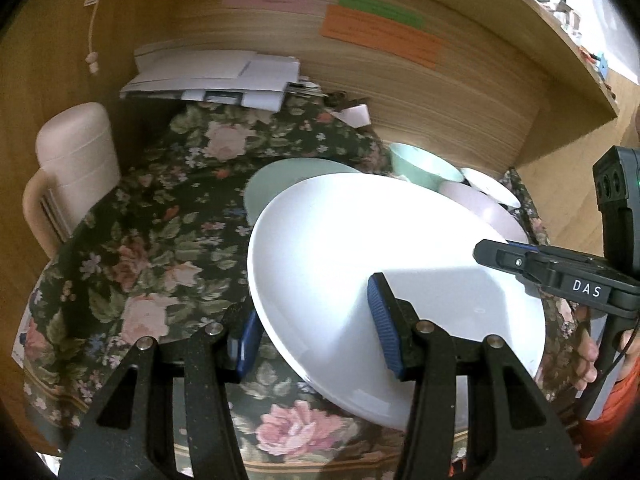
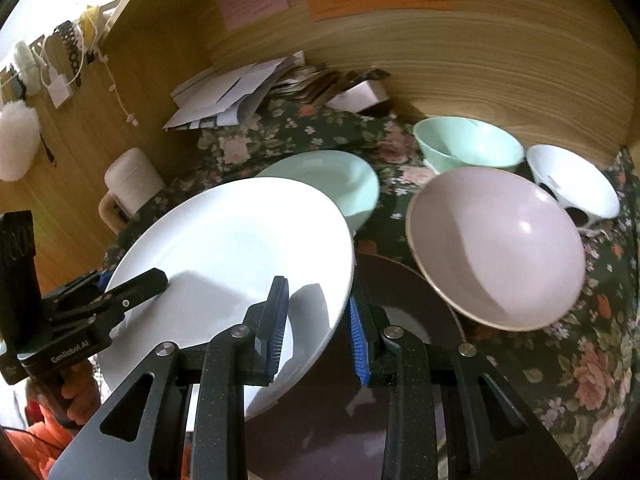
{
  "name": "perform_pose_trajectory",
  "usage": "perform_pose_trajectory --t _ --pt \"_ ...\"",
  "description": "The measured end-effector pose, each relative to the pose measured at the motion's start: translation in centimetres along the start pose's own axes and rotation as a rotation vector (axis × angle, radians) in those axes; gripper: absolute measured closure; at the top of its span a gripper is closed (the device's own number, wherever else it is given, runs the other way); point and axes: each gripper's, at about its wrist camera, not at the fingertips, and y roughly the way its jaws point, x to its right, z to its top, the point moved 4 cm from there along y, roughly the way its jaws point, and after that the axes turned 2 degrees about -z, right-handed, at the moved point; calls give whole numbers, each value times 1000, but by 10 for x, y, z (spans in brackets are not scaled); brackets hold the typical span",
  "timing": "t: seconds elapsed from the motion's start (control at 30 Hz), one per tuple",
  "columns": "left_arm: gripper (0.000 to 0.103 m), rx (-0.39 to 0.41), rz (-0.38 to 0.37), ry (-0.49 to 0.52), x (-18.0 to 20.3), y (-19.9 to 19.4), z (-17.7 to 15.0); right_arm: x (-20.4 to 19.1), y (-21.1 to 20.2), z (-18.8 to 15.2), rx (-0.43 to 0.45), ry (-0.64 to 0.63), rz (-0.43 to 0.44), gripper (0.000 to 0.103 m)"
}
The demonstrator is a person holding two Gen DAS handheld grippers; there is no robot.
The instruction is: Organize plates and bowls
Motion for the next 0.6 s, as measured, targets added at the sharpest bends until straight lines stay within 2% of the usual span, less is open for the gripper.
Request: perform_pose_trajectory --t 0.6 --pt "53 -65 -45 33 36 22 -21 34 -11 -30 -21 82 -30 77"
